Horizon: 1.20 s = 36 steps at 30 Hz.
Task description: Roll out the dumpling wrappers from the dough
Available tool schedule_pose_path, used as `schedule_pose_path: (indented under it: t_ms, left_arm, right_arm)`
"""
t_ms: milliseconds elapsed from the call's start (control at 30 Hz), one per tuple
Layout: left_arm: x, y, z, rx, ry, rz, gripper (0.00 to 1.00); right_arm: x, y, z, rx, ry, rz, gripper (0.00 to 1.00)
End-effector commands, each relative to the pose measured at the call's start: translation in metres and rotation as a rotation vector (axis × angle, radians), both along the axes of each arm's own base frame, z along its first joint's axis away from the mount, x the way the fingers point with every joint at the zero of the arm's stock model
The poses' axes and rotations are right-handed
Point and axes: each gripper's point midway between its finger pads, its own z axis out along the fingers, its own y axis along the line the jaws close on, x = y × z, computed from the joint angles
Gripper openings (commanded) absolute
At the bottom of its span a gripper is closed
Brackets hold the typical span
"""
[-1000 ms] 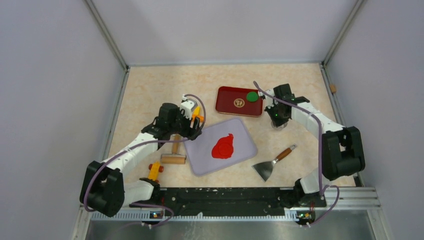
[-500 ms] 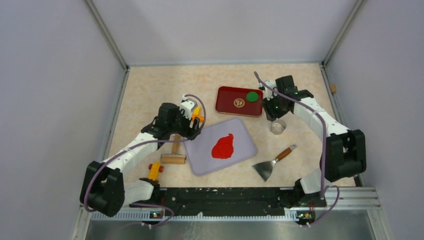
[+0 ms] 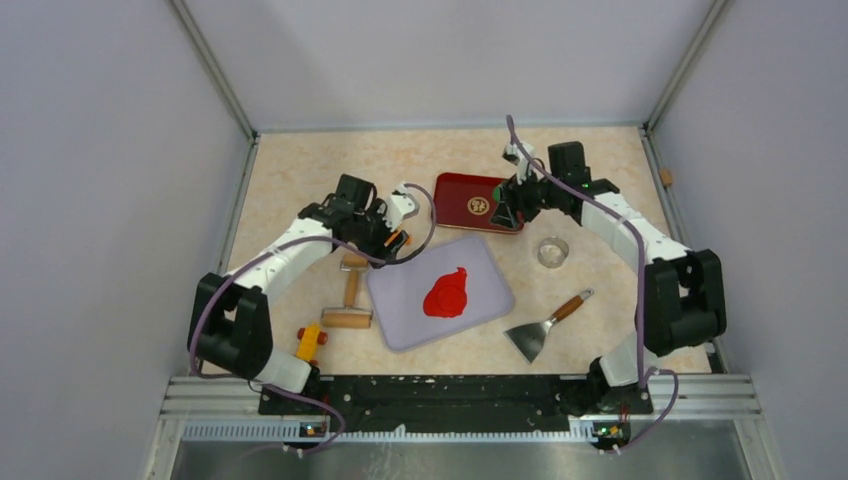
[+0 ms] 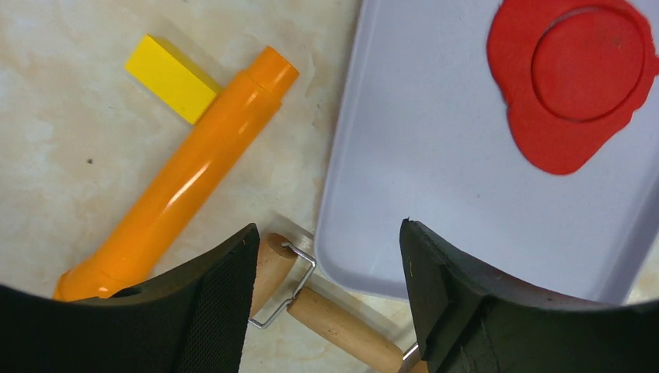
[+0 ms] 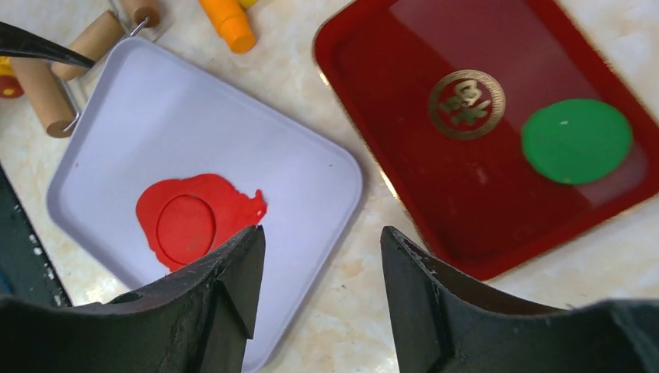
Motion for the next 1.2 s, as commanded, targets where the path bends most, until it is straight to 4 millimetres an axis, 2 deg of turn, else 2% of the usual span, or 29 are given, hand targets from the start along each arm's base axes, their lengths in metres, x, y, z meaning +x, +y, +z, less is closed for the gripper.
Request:
schedule_pose_path:
  t_ms: [0, 100, 200, 267, 367, 500, 600, 733, 833, 1000, 1167]
  left_arm:
    - [-0.014, 0.004, -0.014, 0.05, 0.09, -0.087, 0.69]
    - [-0.008, 0.001, -0.017, 0.037, 0.118, -0.041, 0.67]
    - [-0.005, -0.003, -0.021, -0.011, 0.151, 0.042, 0.66]
    - [-0.006, -0.005, -0.02, -0.044, 0.173, 0.1, 0.67]
    - [-0.007, -0.001, -0.018, -0.044, 0.168, 0.141, 0.68]
    - [-0.006, 0.014, -0.024, 0.039, 0.144, 0.137, 0.68]
    - [-0.007, 0.011, -0.033, 0.049, 0.159, 0.067, 0.65]
    - [0.009, 0.006, -0.039, 0.068, 0.154, 0.03, 0.61]
    - [0.018, 0.0, -0.045, 0.068, 0.159, -0.015, 0.56]
    - [0.032, -0.004, -0.052, 0.067, 0.175, 0.025, 0.49]
    - [0.034, -0.005, -0.065, 0.082, 0.202, -0.001, 0.38]
  right_arm:
    - [-0.002, 0.03, 0.031, 0.081, -0.09, 0.116, 0.56]
    - [-0.017, 0.031, 0.027, 0.0, -0.18, 0.177, 0.53]
    - [-0.043, 0.03, 0.009, -0.079, -0.275, 0.298, 0.53]
    - [-0.061, 0.03, -0.011, -0.126, -0.315, 0.367, 0.56]
    - [-0.071, 0.029, -0.025, -0.15, -0.371, 0.42, 0.62]
    - [-0.068, 0.04, -0.033, -0.094, -0.321, 0.378, 0.65]
    - [-0.061, 0.051, -0.047, -0.075, -0.172, 0.263, 0.61]
    - [-0.057, 0.058, -0.063, -0.047, 0.022, 0.112, 0.55]
    - [-0.056, 0.066, -0.066, -0.038, 0.026, 0.101, 0.53]
    - [-0.043, 0.076, -0.064, 0.0, 0.049, 0.07, 0.51]
    - [-0.038, 0.085, -0.063, 0.021, 0.062, 0.089, 0.48]
